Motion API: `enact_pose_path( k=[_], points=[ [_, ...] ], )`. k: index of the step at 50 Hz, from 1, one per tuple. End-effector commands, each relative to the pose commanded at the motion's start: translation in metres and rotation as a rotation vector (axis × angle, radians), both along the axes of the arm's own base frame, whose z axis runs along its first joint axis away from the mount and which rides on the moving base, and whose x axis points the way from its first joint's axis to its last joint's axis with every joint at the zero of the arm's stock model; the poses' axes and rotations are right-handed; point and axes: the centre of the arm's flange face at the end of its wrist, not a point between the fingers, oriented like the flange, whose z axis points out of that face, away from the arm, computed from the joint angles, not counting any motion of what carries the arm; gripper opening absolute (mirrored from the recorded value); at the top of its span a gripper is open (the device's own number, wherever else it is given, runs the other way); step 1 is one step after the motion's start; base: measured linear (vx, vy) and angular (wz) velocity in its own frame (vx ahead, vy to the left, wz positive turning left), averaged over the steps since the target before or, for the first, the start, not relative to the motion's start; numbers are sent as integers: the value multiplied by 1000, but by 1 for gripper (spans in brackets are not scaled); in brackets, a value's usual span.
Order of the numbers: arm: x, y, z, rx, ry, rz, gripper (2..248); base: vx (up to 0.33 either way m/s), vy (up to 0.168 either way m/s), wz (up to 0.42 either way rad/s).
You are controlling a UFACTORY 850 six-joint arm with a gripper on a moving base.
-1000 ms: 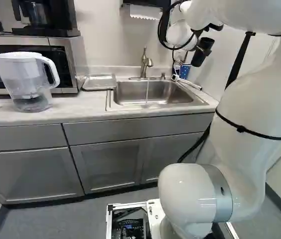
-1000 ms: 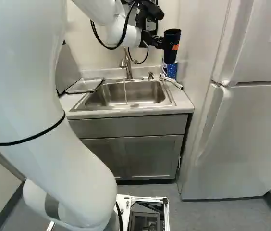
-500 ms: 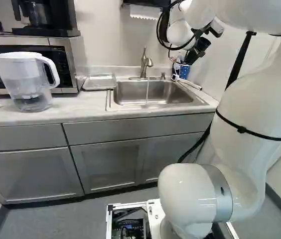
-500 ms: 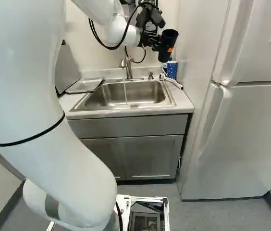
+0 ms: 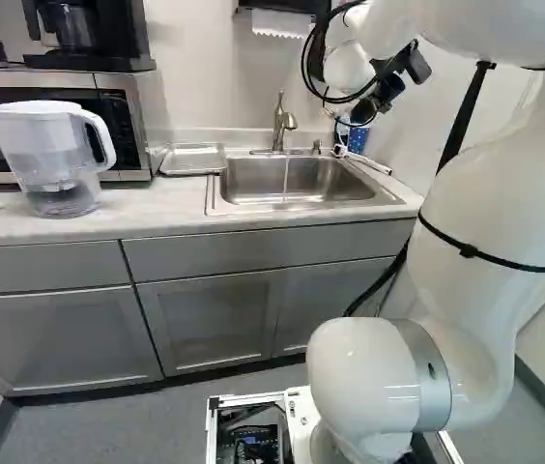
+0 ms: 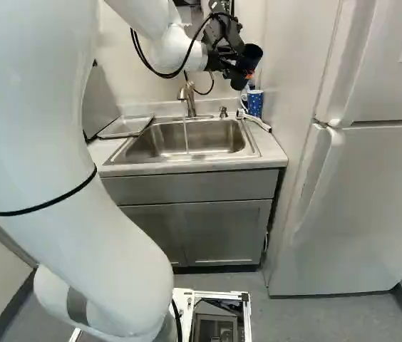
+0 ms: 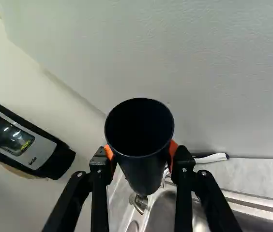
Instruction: Rinse the cup and place it in the tray
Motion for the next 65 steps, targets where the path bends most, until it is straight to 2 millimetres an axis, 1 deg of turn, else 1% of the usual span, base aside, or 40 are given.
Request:
enact_pose_path(
  k=[39,65],
  points=[
    [11,6,-37,-172,116,131,122,0,0,0],
    [17,14,-31,-328,153,255,122,0,0,0]
  ],
)
